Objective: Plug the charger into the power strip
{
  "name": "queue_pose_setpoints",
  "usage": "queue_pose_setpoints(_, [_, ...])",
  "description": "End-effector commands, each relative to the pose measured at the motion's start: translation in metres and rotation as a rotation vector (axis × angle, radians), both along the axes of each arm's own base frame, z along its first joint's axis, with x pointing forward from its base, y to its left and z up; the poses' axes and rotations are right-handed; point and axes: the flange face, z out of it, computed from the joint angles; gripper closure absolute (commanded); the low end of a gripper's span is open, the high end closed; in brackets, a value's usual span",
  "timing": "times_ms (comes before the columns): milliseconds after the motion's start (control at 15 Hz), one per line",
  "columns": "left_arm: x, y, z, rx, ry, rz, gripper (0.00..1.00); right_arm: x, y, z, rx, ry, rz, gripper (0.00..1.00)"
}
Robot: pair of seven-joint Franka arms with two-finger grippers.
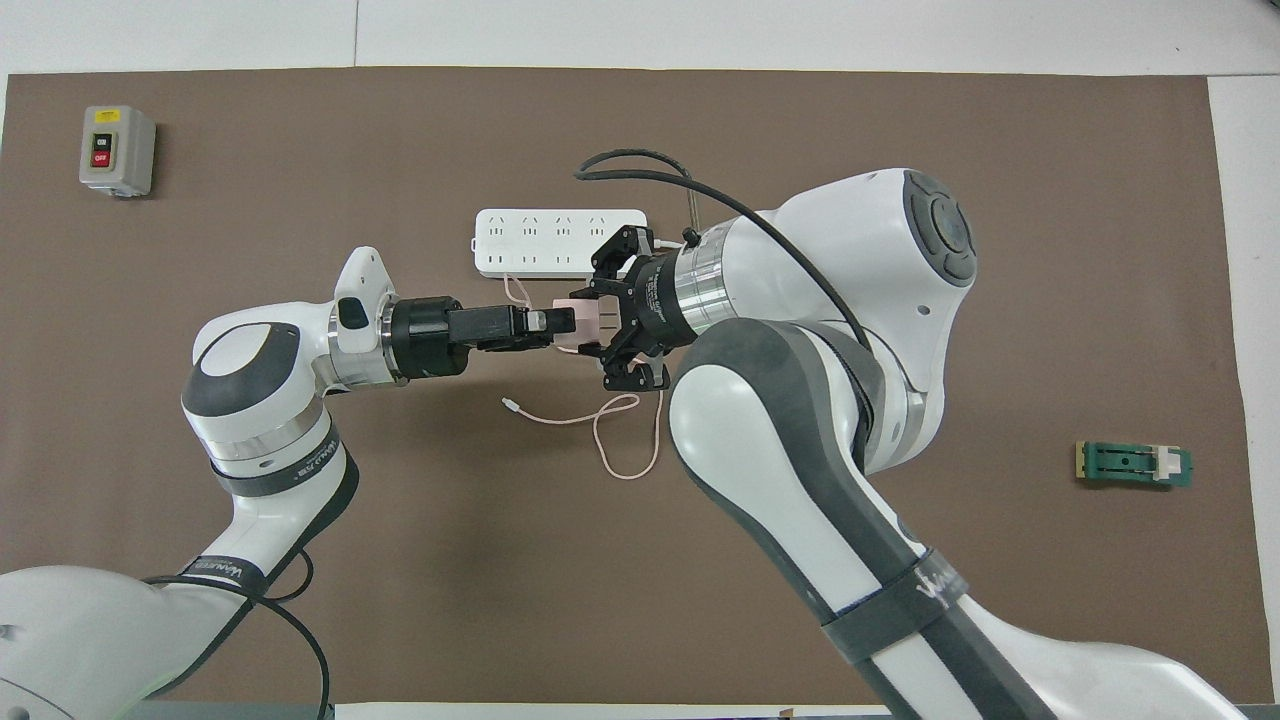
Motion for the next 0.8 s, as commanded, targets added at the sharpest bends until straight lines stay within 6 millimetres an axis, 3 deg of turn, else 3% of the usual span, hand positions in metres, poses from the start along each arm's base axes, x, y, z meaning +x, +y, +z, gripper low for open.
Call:
queue_pose_setpoints(0, [-0.0081, 0.002, 0.0077, -0.014, 0.008, -0.003, 0.86, 0.0035, 0.0006, 0.0034, 0.023, 0.005, -0.03, 1.0])
queue_pose_setpoints(67, [-0.0091, 0.0011, 0.0099, -0.017, 0.007, -0.006, 1.0, 0.0035, 0.0006, 0.0034, 0.023, 0.006, -0.031, 1.0])
queue_pose_setpoints(399, [-0.0102, 0.0016, 0.007, -0.014, 0.011, -0.005, 1.0, 0.0037, 0.0, 0.0032, 0.023, 0.009, -0.032, 1.0])
queue_pose_setpoints(466, [-0.0103, 0.0009, 0.007, -0.014, 0.01, -0.005, 1.0, 0.0042, -0.0015, 0.0028, 0.021, 0.012, -0.031, 0.01])
queue_pose_setpoints(732, [-0.0096, 0.0015, 0.0058, -0.013, 0.01, -0.004, 1.0, 0.0059, -0.0034, 0.0054, 0.024, 0.013, -0.034, 0.0])
